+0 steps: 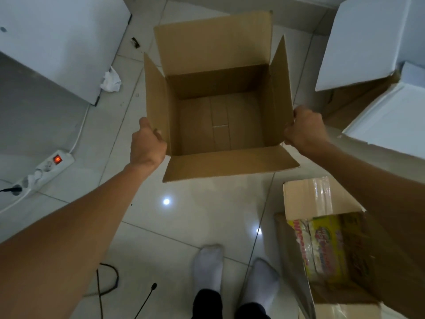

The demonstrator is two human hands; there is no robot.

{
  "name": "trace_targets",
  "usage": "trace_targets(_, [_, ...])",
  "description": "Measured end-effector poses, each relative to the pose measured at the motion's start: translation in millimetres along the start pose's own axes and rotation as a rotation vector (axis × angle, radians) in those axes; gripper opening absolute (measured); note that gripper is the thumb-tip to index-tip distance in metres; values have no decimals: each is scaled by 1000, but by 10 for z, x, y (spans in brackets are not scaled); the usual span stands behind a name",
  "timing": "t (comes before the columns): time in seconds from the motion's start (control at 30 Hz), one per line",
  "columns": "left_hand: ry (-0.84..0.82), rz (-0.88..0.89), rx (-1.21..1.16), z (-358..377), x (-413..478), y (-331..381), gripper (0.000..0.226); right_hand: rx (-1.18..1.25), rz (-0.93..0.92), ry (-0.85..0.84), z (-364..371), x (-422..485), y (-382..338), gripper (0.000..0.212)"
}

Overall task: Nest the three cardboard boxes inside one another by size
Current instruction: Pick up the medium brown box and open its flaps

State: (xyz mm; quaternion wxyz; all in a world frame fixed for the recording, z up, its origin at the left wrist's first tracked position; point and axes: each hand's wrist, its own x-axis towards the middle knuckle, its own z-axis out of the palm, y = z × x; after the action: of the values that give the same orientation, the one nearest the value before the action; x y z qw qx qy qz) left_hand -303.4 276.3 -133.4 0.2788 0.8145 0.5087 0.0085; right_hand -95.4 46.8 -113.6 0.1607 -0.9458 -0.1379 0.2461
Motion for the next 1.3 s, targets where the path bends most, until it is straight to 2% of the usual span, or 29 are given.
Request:
trace_targets(0.4, [-121, 66, 92, -247, 10, -135, 32, 240, 274, -70, 270, -824, 38, 24])
trace_targets(0.57, [-126, 65, 100, -345, 35, -262, 30, 274, 313, -138, 369, -1044, -14, 18])
trace_targets(0.73, [-107, 75, 100, -365, 71, -326, 32, 309, 314, -118, 419, -1095, -68, 20])
trace_targets(0.97, [-67, 61, 99, -324, 100, -371, 34, 376, 354, -98, 426, -1089, -11, 19])
trace_targets(1.03, [-16, 59, 127, -331, 74, -352, 44, 372, 348, -114, 400, -1118, 18, 24])
trace_targets(1.17, [146, 128, 225, -400, -85, -223, 69, 308, 354, -138, 238, -1292, 101, 45])
trace_targets(1.3, [160, 178, 198, -421, -425, 71, 72, 335, 389, -172, 27, -1639, 300, 44])
